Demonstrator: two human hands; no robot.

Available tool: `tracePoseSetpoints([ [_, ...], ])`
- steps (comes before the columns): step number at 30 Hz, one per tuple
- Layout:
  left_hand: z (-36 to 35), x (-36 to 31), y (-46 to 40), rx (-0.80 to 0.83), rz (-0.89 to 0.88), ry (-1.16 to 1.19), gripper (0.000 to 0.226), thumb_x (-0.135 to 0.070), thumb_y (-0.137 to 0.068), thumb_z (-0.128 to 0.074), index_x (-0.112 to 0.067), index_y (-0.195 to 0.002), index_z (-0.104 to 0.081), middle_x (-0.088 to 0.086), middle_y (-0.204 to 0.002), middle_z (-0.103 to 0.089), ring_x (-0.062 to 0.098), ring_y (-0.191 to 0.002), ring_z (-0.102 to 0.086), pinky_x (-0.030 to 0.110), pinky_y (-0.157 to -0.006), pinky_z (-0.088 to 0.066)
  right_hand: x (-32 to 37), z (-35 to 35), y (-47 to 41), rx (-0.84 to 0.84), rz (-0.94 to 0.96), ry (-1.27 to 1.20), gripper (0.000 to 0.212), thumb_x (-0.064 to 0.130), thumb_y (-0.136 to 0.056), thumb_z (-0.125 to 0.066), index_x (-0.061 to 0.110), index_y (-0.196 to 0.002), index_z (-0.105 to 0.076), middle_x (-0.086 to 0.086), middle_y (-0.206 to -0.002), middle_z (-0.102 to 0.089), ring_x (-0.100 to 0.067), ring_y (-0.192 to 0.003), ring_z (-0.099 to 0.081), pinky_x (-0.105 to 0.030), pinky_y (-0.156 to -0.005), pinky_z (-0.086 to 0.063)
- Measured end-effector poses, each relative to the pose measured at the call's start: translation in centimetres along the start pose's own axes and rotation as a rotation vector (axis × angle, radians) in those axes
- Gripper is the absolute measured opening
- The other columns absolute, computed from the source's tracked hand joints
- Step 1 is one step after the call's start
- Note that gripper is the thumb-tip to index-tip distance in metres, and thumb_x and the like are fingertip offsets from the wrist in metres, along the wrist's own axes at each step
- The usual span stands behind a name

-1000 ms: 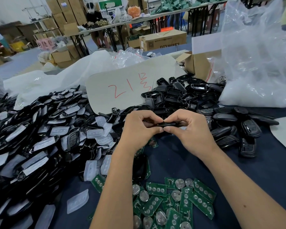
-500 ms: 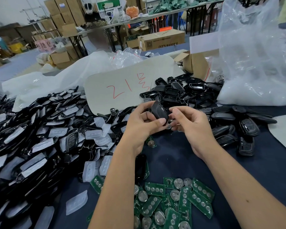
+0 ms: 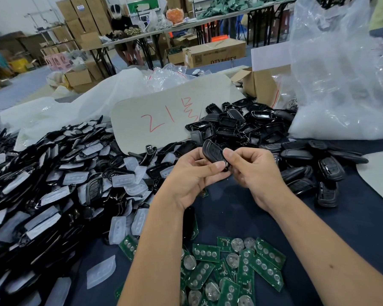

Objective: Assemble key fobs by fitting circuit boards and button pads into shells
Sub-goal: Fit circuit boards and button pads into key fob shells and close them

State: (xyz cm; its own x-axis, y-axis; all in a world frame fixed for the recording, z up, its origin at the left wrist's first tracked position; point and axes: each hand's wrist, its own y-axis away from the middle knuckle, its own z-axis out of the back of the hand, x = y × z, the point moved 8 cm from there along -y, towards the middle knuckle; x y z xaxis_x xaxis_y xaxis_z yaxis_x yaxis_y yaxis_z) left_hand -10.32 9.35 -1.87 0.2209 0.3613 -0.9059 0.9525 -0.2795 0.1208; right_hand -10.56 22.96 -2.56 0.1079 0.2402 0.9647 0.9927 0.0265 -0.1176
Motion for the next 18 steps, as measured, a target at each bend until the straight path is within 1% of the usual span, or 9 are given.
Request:
tracePoseSetpoints([
  [2,0.0,-0.01,0.02,0.0,-0.002,-0.005,0.058,0.003,-0.068,-0.076,0.003,-0.123,-0.058,0.026,-0.101,-0.066,0.03,-0.088,-0.075,0.034,-0.078,-0.064,0.1,-0.05,0.05,0.003,0.002,-0.012,0.042,0.024,-0.097,-0.072,0.018,-0.056,-0.064,0.0,-0.05,-0.044,-0.009,-0.042,-0.031,-0.017,-0.039,-0.026],
  [5,0.06,-0.04,0.05,-0.007,-0.006,-0.009,0.059,0.003,-0.068,-0.076,0.005,-0.124,-0.058,0.026,-0.101,-0.067,0.031,-0.089,-0.075,0.034,-0.078,-0.064,0.24,-0.1,0.13,-0.002,0.006,-0.009,0.039,0.023,-0.098,-0.071,0.011,-0.061,-0.062,0.0,-0.049,-0.044,-0.009,-0.041,-0.031,-0.016,-0.04,-0.027],
  [7,0.07,-0.03,0.06,-0.009,0.0,0.0,0.054,0.003,-0.068,-0.075,0.006,-0.12,-0.06,0.025,-0.099,-0.069,0.031,-0.088,-0.075,0.034,-0.077,-0.064,0.3,-0.13,0.14,-0.012,0.016,-0.001,0.04,0.022,-0.098,-0.071,0.009,-0.062,-0.059,-0.002,-0.05,-0.043,-0.009,-0.042,-0.03,-0.018,-0.04,-0.026],
  [9,0.07,0.1,0.07,-0.019,0.016,0.015,0.047,0.002,-0.07,-0.074,0.006,-0.116,-0.061,0.023,-0.096,-0.072,0.03,-0.086,-0.077,0.031,-0.075,-0.064,0.37,-0.1,0.14,-0.034,0.031,0.014,0.043,0.023,-0.098,-0.071,0.012,-0.059,-0.058,-0.004,-0.05,-0.042,-0.011,-0.042,-0.029,-0.02,-0.041,-0.026],
  [11,0.06,0.38,0.05,-0.034,0.044,0.028,0.038,0.002,-0.073,-0.073,0.007,-0.11,-0.063,0.021,-0.093,-0.074,0.028,-0.084,-0.077,0.028,-0.072,-0.063,0.37,0.02,0.16,-0.063,0.046,0.042,0.046,0.024,-0.098,-0.071,0.019,-0.054,-0.059,-0.004,-0.049,-0.042,-0.012,-0.042,-0.029,-0.021,-0.041,-0.026],
  [13,-0.01,0.63,-0.03,-0.041,0.064,0.042,0.031,0.0,-0.073,-0.072,0.007,-0.103,-0.065,0.019,-0.092,-0.075,0.027,-0.084,-0.077,0.026,-0.071,-0.063,0.33,0.19,0.2,-0.092,0.056,0.071,0.049,0.028,-0.099,-0.072,0.021,-0.052,-0.06,-0.004,-0.048,-0.041,-0.013,-0.043,-0.029,-0.021,-0.042,-0.025],
  [15,0.0,0.63,-0.14,-0.041,0.062,0.061,0.03,-0.003,-0.072,-0.073,0.007,-0.1,-0.066,0.018,-0.092,-0.074,0.025,-0.084,-0.077,0.025,-0.071,-0.062,0.31,0.28,0.22,-0.094,0.068,0.087,0.049,0.032,-0.099,-0.072,0.021,-0.053,-0.058,-0.003,-0.048,-0.04,-0.013,-0.043,-0.029,-0.022,-0.042,-0.025],
  [18,0.29,0.51,-0.25,-0.049,0.054,0.085,0.024,-0.004,-0.073,-0.072,0.007,-0.093,-0.064,0.014,-0.087,-0.075,0.022,-0.083,-0.077,0.023,-0.07,-0.061,0.49,-0.02,0.25,-0.039,0.091,0.096,0.04,0.036,-0.096,-0.071,0.022,-0.06,-0.062,-0.001,-0.05,-0.043,-0.011,-0.043,-0.032,-0.021,-0.042,-0.027],
])
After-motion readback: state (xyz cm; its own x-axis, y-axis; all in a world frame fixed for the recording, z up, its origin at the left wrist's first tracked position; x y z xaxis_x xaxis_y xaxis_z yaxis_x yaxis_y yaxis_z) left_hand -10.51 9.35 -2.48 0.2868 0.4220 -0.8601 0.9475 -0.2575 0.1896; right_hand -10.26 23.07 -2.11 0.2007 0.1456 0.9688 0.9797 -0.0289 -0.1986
